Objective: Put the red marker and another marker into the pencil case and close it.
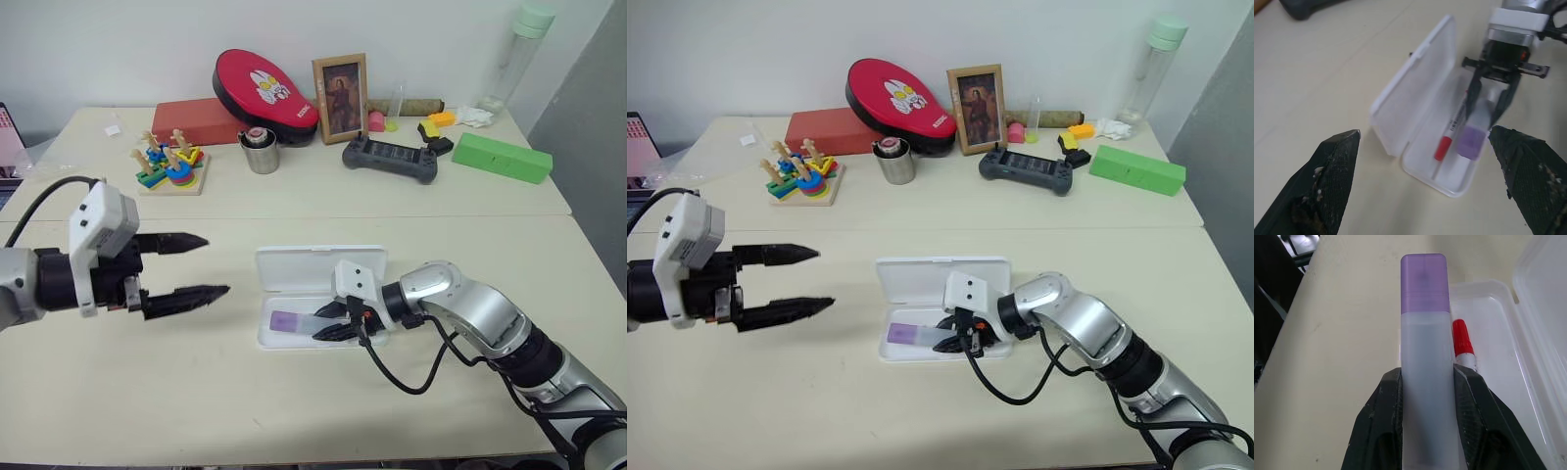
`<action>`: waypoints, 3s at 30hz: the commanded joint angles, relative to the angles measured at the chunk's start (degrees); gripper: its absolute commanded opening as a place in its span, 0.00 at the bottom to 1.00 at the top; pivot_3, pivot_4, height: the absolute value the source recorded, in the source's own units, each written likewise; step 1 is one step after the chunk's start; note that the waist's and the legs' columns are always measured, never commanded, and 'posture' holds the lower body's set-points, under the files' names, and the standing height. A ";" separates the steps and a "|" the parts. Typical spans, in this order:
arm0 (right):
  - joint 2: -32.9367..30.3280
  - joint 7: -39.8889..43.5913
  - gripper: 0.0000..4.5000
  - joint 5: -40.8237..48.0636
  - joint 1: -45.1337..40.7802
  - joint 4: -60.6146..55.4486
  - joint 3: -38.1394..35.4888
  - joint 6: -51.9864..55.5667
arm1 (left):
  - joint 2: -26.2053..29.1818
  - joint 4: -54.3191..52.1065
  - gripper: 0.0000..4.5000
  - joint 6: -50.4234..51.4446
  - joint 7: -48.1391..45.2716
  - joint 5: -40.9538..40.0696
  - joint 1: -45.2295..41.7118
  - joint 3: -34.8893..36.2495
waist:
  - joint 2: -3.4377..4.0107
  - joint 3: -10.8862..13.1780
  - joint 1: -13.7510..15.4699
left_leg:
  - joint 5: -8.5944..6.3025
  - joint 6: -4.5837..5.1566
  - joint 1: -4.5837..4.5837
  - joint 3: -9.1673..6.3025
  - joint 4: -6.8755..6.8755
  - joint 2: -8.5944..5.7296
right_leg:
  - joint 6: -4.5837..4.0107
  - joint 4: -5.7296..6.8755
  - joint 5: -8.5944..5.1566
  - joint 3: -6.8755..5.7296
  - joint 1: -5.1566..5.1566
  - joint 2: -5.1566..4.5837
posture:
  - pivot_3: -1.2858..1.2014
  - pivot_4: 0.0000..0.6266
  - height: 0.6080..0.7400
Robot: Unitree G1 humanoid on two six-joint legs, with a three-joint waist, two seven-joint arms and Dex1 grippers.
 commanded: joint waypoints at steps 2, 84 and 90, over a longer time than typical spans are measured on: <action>0.80 1.38 0.24 -2.49 -0.08 0.01 0.57 -3.12 | 2.80 -3.66 1.00 1.13 -7.01 0.42 5.30 7.37 | 0.00 0.00 0.00 | 0.00 0.00 0.00 0.00 0.00 0.00 | 0.00 0.00 0.00 0.00 0.00 0.00 | 0.52 0.24 1.00; -13.31 4.15 1.00 4.83 -0.33 4.99 -26.97 0.41 | -0.86 -3.46 1.00 -1.22 -1.23 -1.95 -0.05 1.01 | -0.01 0.00 0.03 | 0.00 0.00 -0.13 0.04 0.00 0.00 | -0.01 0.01 0.01 0.04 -0.14 0.01 | 0.52 0.24 1.00; -16.58 7.21 1.00 3.64 3.44 4.33 -26.72 -3.03 | -1.10 -3.47 1.00 -1.10 -0.77 -1.97 0.03 1.24 | -0.01 0.00 0.04 | 0.00 0.00 -0.14 0.04 0.01 0.00 | -0.01 0.02 0.01 0.05 -0.14 0.01 | 0.52 0.24 1.00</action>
